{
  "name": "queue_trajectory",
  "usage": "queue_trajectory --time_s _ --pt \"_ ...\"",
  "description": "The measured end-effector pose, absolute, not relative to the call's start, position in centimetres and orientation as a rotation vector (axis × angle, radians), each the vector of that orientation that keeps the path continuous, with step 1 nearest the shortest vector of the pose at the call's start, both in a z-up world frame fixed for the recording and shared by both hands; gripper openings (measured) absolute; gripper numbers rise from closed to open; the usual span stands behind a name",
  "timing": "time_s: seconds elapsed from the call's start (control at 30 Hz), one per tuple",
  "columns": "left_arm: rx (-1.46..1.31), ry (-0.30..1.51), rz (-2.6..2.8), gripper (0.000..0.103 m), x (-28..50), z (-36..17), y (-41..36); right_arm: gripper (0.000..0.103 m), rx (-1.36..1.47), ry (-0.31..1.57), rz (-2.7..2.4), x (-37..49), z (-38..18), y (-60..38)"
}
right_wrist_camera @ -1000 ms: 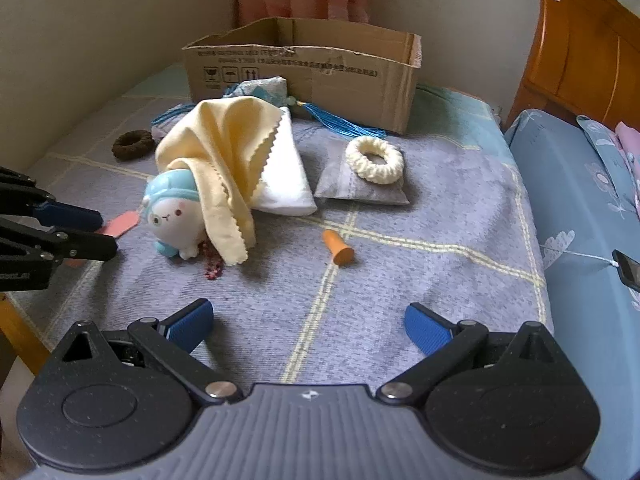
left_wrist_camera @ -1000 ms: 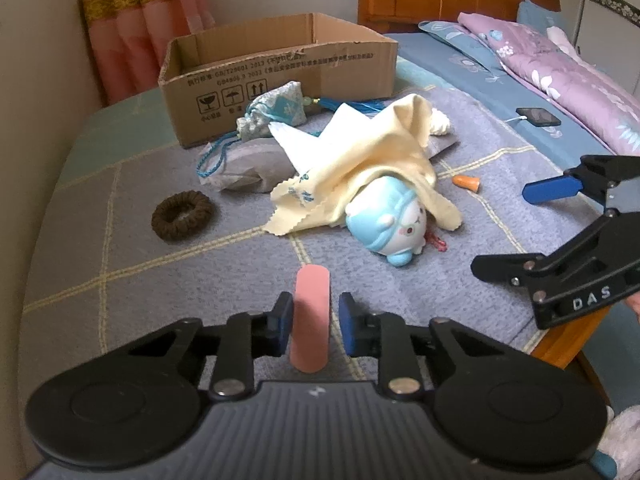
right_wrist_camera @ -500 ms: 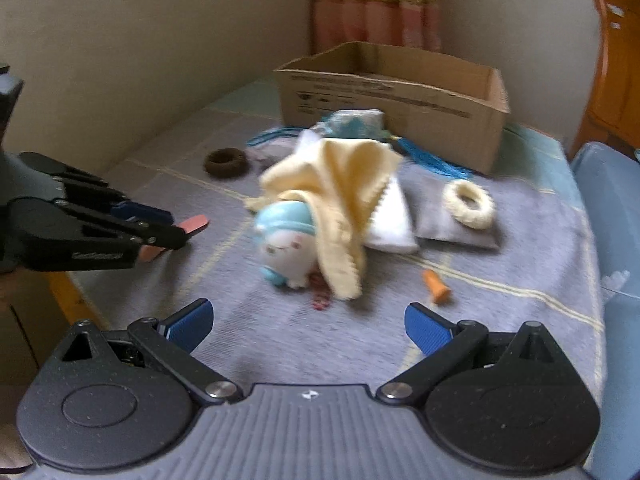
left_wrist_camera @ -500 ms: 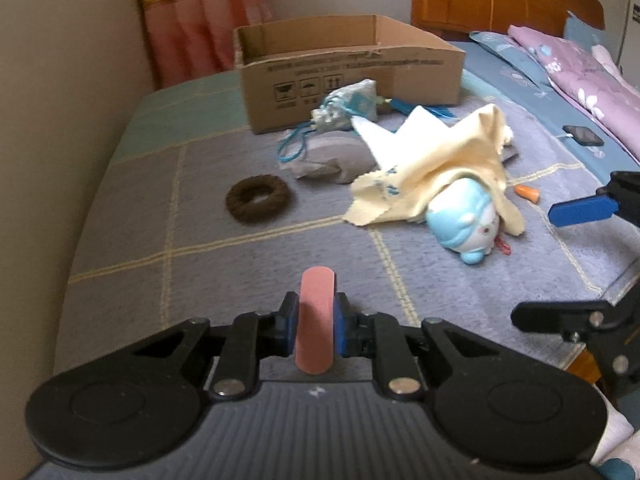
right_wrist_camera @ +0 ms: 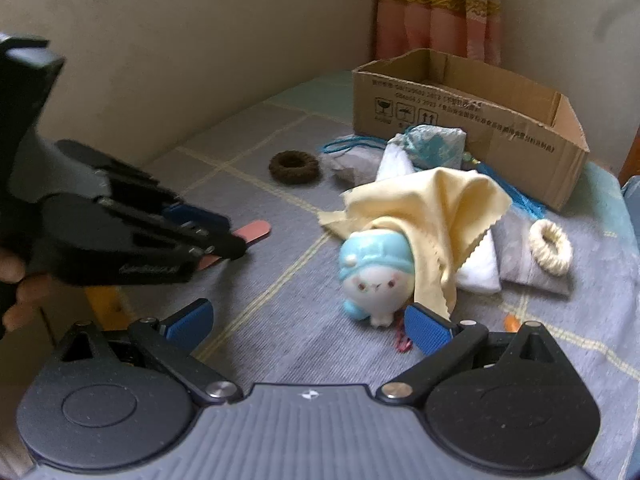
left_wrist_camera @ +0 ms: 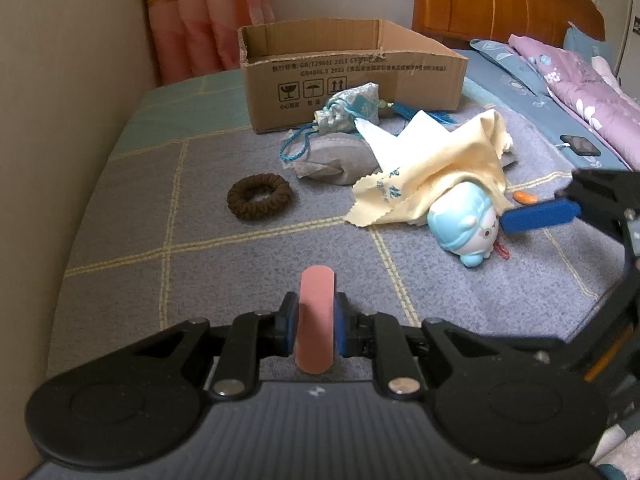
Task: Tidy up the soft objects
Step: 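Grasp the light-blue plush doll with the right tool while the left holds the file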
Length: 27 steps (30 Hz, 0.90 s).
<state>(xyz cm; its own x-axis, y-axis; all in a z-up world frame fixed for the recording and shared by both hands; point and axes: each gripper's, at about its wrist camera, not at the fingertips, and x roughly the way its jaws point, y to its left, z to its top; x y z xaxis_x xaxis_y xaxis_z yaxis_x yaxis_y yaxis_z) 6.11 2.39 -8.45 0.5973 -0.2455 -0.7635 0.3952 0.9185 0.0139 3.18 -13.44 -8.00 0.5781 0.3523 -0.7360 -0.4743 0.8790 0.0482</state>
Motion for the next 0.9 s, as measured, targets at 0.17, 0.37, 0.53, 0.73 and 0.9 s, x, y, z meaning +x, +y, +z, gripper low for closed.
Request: queue_trajectory --time_s 0.17,0.37,0.53,0.73,0.9 --pt "0.189 0.849 -0.372 0.018 6.1 -8.5 2.4 0.101 -0.221 0.773 0.446 3.9 -7.8 -12.9" --pt "0.194 0.846 -0.377 0.018 6.0 -8.4 2.4 0.085 -0.283 0.77 0.402 4.7 -8.3 -12.2" --pt "0.204 0.846 -0.387 0.018 6.0 -8.4 2.4 0.066 -0.303 0.768 0.367 5.1 -8.8 -12.0" --pt "0.247 0.839 -0.402 0.018 5.8 -8.4 1.7 0.05 -0.299 0.785 0.349 5.1 -8.8 -12.5" --pt "0.264 0.844 -0.413 0.017 5.9 -8.2 1.4 0.05 -0.29 0.79 0.352 5.0 -8.8 -12.7"
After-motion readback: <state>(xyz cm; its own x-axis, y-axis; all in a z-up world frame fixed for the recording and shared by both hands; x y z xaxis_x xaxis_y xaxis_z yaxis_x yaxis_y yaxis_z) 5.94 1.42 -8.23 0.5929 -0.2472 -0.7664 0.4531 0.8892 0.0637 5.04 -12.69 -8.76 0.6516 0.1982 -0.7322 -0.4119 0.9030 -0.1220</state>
